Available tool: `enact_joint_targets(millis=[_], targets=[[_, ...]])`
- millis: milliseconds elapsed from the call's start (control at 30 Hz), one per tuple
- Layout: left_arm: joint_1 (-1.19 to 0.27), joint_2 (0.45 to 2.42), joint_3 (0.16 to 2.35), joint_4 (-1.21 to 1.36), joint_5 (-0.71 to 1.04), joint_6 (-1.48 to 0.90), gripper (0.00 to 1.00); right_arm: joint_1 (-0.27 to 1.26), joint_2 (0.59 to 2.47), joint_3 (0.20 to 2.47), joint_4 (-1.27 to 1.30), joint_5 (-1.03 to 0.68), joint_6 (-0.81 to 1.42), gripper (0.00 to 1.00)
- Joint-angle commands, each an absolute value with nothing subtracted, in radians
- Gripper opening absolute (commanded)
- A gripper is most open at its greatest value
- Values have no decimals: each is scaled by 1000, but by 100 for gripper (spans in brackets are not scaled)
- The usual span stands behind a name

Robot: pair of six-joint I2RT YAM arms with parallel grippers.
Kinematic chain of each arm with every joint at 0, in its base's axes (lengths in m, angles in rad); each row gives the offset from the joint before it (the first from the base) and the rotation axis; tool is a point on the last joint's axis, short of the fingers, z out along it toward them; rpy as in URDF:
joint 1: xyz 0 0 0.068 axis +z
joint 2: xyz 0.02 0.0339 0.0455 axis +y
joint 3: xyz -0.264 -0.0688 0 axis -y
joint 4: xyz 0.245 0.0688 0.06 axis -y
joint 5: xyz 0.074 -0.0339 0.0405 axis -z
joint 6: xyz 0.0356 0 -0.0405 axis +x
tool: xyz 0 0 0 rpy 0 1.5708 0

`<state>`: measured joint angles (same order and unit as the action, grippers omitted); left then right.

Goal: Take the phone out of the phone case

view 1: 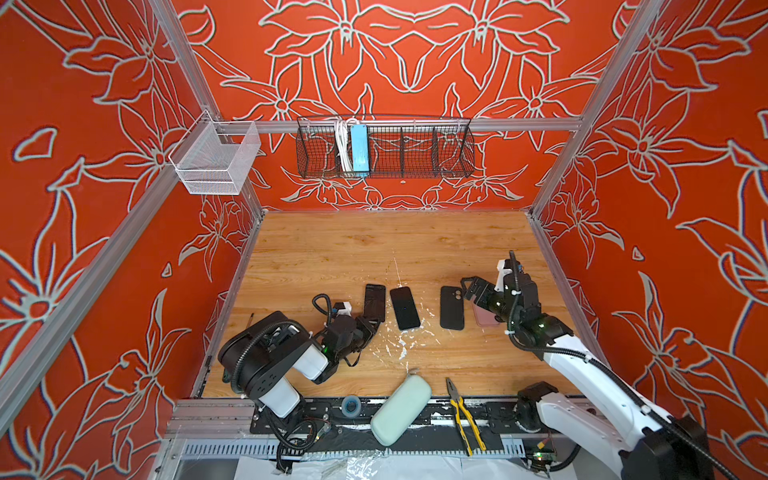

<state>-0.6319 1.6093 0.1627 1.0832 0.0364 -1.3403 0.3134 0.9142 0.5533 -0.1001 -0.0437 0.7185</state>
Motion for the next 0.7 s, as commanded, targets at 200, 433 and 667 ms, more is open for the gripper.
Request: enact_joint_targets(millis=[200,433,667], targets=[[-656,1631,129,1148,-20,-1362,30,299,881,531,-105,-49,720,98],[-667,1628,121,1135,-35,-1373,31,296,876,527,-101,-55,722,98],[-678,1582,108,1097,-44,-1374,38,295,863,538,-126,-63,706,98]])
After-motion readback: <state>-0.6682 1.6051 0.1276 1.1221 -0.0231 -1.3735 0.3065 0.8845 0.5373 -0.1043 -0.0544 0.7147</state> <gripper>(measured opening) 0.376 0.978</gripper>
